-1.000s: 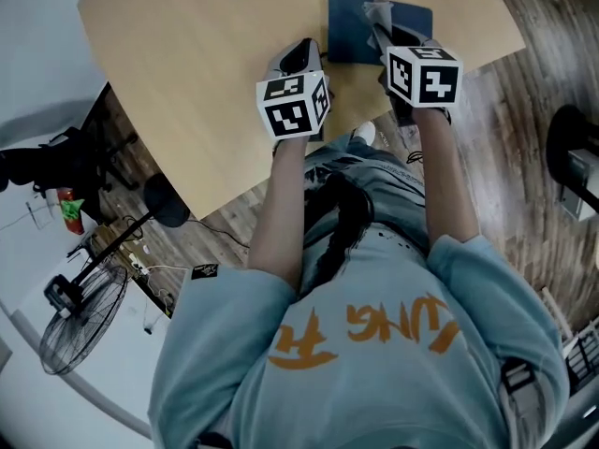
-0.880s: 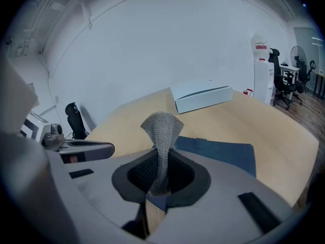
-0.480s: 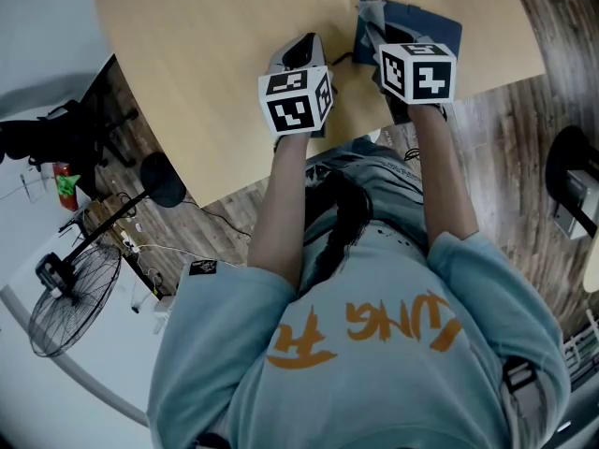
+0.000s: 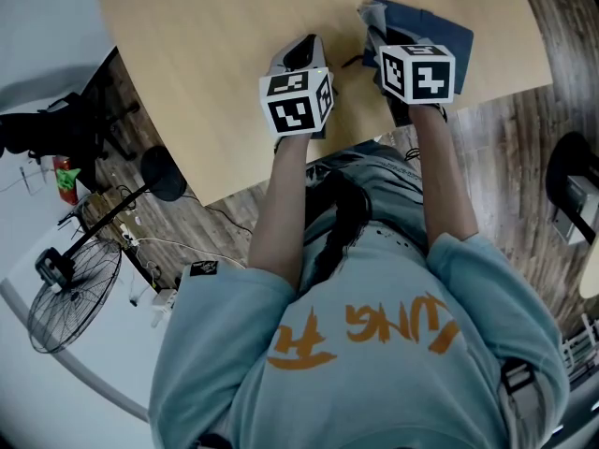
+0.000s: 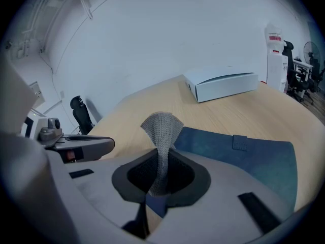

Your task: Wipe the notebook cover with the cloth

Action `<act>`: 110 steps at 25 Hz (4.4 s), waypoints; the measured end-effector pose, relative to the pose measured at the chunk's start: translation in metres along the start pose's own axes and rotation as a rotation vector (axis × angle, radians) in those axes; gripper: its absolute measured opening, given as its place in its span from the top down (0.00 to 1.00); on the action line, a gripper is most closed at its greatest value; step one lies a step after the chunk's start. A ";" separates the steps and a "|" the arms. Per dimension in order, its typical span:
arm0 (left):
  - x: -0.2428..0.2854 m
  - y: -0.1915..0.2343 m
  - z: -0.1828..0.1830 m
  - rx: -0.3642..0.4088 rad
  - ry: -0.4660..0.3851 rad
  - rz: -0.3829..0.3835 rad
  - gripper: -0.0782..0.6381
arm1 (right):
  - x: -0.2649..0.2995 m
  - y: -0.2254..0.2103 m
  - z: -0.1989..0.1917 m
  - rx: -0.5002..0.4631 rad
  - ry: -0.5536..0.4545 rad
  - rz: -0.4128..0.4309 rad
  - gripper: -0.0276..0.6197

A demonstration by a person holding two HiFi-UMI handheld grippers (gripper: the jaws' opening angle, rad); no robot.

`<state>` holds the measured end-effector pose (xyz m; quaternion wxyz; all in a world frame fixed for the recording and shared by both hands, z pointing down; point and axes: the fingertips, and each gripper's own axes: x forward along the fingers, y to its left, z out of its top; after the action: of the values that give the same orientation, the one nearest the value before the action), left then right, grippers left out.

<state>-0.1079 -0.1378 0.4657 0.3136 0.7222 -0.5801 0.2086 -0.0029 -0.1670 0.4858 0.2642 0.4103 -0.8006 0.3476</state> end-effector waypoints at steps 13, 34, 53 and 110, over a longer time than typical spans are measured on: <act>0.002 0.014 -0.004 -0.012 0.017 0.000 0.87 | 0.012 0.007 -0.007 -0.074 0.070 -0.037 0.91; 0.011 -0.014 -0.004 0.036 0.036 -0.040 0.87 | -0.004 -0.015 -0.009 -0.033 0.038 -0.064 0.91; 0.016 -0.040 -0.005 0.085 0.054 -0.076 0.87 | -0.023 -0.034 -0.010 0.013 0.011 -0.086 0.91; 0.039 -0.128 -0.021 0.168 0.104 -0.188 0.87 | -0.090 -0.123 -0.038 0.139 -0.061 -0.205 0.91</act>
<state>0.0266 -0.1342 0.4802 0.2998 0.7855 -0.4731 0.2633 0.1530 -0.1470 0.4869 0.2446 0.5179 -0.7361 0.3606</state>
